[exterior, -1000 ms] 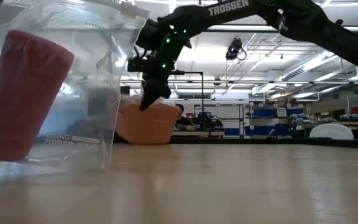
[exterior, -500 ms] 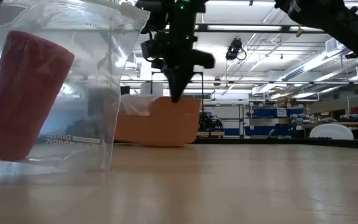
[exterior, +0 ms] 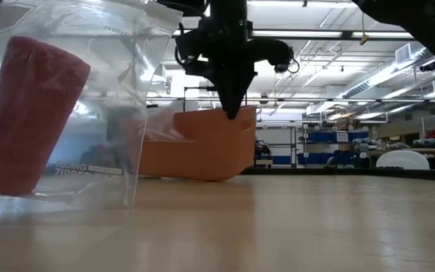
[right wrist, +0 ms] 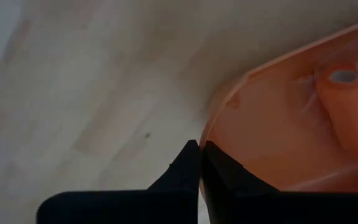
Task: Roll bandage
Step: Put the transparent zip bag inside the basket
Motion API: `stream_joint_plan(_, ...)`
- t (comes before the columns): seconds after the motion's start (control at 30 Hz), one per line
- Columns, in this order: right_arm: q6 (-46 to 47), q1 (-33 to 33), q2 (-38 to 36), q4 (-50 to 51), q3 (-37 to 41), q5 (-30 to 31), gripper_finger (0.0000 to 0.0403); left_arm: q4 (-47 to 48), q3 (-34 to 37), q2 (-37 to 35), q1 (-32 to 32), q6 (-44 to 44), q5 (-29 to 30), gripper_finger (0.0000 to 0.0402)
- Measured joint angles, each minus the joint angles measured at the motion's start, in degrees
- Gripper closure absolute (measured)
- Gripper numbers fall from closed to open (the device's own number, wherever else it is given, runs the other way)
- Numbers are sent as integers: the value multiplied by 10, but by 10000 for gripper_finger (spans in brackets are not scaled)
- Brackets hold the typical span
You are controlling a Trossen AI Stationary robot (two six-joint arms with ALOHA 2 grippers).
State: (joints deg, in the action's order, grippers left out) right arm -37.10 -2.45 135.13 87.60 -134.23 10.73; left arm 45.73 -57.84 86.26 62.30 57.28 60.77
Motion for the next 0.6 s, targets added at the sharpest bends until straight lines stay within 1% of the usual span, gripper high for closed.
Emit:
stream_joint_plan(0.17, 17, -17, 0, 12, 0, -1, 395, -2, 0, 0, 0, 0, -3, 400)
stream_joint_plan(0.27, 38, -21, 0, 12, 0, -3, 384, -4, 0, 0, 0, 0, -4, 400)
stream_joint_plan(0.37, 67, -25, 2, 11, 1, 1, 362, -7, 0, 0, 0, 0, -4, 400)
stream_joint_plan(0.6, 128, -27, 3, 14, -4, 23, 288, -19, 0, 0, -1, 0, -3, 400)
